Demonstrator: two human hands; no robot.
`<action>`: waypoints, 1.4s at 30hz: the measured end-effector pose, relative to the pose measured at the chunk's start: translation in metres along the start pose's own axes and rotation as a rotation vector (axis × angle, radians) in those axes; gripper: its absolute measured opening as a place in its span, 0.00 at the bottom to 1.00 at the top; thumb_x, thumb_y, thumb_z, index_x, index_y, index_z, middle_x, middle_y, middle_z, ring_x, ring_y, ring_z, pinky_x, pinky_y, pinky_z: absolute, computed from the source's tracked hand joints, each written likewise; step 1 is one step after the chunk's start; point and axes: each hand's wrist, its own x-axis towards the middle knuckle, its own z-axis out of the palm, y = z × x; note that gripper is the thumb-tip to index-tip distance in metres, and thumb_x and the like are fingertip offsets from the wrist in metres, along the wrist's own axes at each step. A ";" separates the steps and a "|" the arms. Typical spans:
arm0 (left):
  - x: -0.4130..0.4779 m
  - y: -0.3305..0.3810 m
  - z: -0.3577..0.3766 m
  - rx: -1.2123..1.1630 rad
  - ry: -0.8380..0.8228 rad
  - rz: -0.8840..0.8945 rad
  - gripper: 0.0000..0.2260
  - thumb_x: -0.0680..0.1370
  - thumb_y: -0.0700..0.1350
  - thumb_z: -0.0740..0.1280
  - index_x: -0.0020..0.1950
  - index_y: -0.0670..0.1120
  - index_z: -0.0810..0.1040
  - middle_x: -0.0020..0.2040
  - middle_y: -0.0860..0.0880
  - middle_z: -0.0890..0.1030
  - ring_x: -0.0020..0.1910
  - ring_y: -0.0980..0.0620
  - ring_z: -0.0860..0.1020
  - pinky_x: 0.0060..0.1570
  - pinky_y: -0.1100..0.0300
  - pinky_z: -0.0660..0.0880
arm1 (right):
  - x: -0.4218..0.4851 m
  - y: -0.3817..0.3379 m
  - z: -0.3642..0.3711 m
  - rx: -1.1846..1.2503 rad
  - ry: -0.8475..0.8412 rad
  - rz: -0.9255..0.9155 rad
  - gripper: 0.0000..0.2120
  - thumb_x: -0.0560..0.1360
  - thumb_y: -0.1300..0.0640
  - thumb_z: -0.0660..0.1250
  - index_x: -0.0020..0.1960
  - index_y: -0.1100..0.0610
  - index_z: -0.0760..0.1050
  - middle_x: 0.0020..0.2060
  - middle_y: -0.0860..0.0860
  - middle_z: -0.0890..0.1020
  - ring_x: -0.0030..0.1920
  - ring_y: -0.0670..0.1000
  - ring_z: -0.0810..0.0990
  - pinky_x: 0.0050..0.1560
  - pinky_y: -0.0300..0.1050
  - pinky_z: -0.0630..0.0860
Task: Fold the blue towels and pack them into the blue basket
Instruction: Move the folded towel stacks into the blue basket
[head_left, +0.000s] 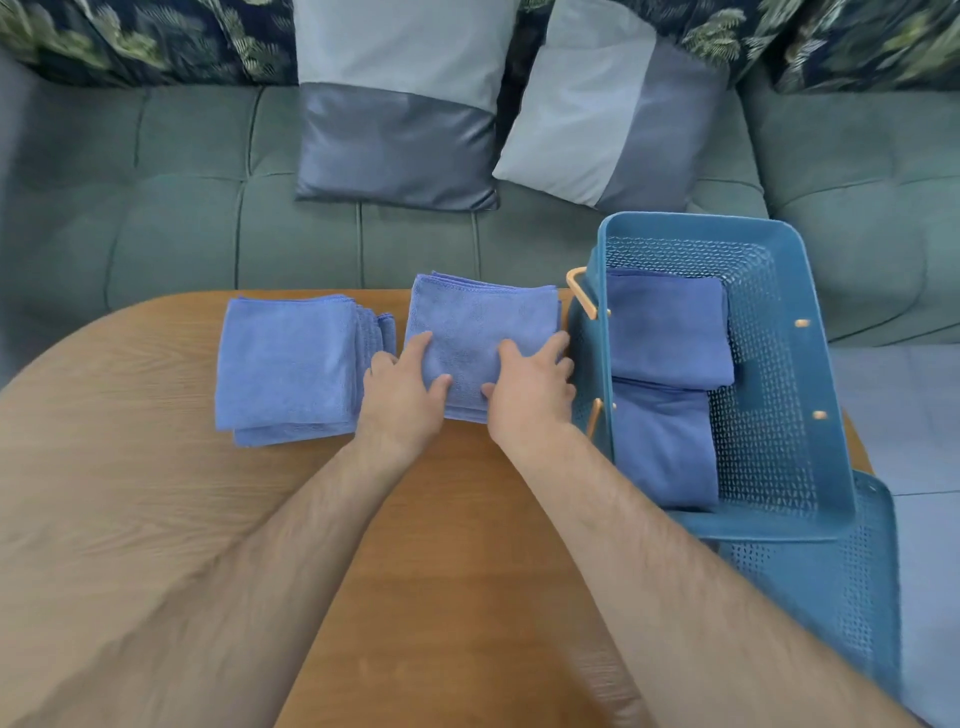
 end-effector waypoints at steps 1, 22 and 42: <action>0.001 -0.001 -0.001 -0.028 0.002 0.004 0.26 0.80 0.50 0.67 0.78 0.55 0.65 0.62 0.39 0.71 0.64 0.41 0.70 0.63 0.51 0.69 | 0.000 0.001 0.000 0.024 -0.002 0.011 0.16 0.81 0.55 0.65 0.67 0.50 0.68 0.72 0.64 0.58 0.65 0.62 0.68 0.61 0.54 0.71; -0.083 0.051 -0.059 -0.330 -0.111 0.119 0.28 0.70 0.42 0.68 0.67 0.64 0.72 0.56 0.55 0.72 0.35 0.61 0.74 0.33 0.70 0.71 | -0.073 0.062 -0.076 0.123 0.033 -0.383 0.41 0.75 0.57 0.73 0.80 0.43 0.53 0.74 0.48 0.51 0.55 0.58 0.76 0.50 0.53 0.76; -0.109 0.194 0.091 0.601 -0.255 0.406 0.16 0.76 0.41 0.70 0.61 0.45 0.70 0.62 0.46 0.63 0.32 0.51 0.69 0.39 0.55 0.66 | -0.054 0.226 -0.105 -0.225 -0.046 -0.100 0.32 0.73 0.59 0.70 0.73 0.46 0.63 0.69 0.49 0.62 0.41 0.55 0.71 0.37 0.47 0.67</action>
